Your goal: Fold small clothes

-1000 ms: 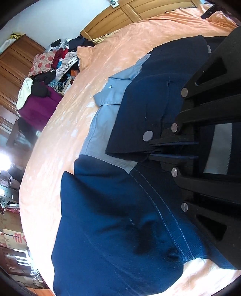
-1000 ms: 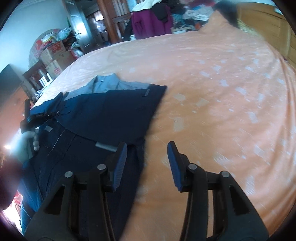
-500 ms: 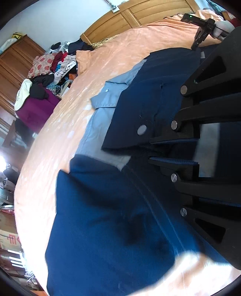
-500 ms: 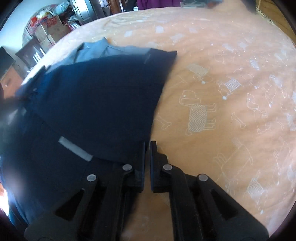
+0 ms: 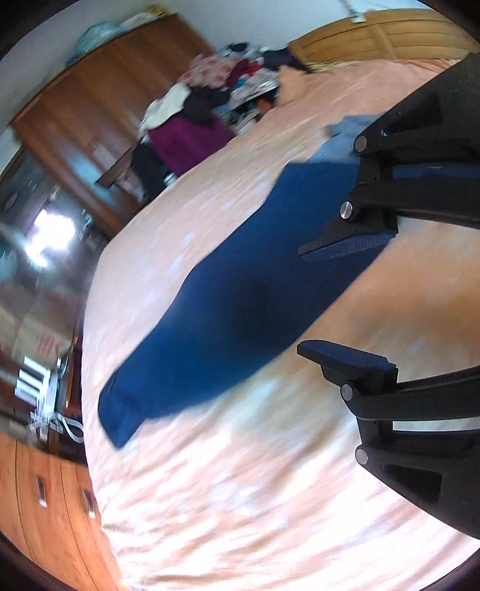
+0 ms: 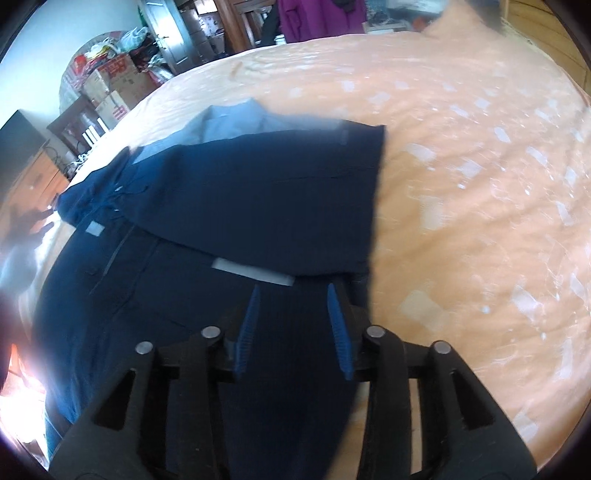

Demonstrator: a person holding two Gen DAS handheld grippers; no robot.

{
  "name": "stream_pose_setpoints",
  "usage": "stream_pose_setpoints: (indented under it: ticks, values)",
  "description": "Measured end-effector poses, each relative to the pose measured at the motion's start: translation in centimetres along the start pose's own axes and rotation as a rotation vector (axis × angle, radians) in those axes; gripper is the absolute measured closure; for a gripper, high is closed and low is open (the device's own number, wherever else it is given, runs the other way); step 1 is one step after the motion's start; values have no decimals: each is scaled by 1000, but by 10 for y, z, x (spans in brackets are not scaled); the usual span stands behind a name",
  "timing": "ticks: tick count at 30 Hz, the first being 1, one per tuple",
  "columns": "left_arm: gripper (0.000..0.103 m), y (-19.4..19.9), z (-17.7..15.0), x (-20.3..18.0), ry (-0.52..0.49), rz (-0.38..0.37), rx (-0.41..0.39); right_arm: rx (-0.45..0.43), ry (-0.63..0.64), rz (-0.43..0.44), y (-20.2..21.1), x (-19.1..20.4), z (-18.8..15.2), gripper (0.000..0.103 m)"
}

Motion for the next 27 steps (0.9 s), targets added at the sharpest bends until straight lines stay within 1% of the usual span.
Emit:
stream_pose_setpoints:
  ticks: [1,3,4,6,8,10,14,16,20,22,23,24,25,26,27]
  values:
    - [58,-5,9,7,15,8,-1,4,7,0,-4,6,4,58]
    - [58,-15,27,20,47,10,-1,18,26,-8,-10,17,9,56]
    - [58,-19,40,28,66,23,-17,23,32,-10,-17,20,15,55]
    - [57,-25,57,39,87,24,-41,29,45,-15,-23,30,20,54]
    - [50,-31,75,54,124,22,-63,37,56,-21,-29,37,24,54]
    - [50,-42,93,70,148,26,-63,50,71,-29,-36,44,26,54]
    - [50,-54,128,85,144,10,-74,76,94,-39,-50,56,29,54]
    - [50,-56,143,93,162,-6,-83,83,99,-44,-55,60,30,54]
    - [62,-58,158,109,186,-47,-86,101,95,-37,-65,65,32,54]
    - [62,-58,163,116,193,-80,-89,102,98,-36,-68,68,32,54]
    - [66,-59,164,116,187,-80,-88,106,101,-34,-69,70,33,54]
    - [70,-60,168,119,171,-63,-85,103,103,-31,-70,72,33,55]
    - [78,-59,169,118,156,-57,-86,94,104,-26,-68,74,34,62]
    - [87,-54,172,112,123,-41,-101,81,101,-13,-65,75,36,76]
    - [90,-48,173,102,87,-36,-114,63,90,16,-60,77,39,82]
Point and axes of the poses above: each gripper's, at about its wrist camera, not at the fingertips, and y roughly against the way its jaws point, x to its left, z to its top, the point moved 7 cm from there along -y, roughly the way its jaws point, and after that the axes turned 10 degrees about x, right-handed, at the moved point
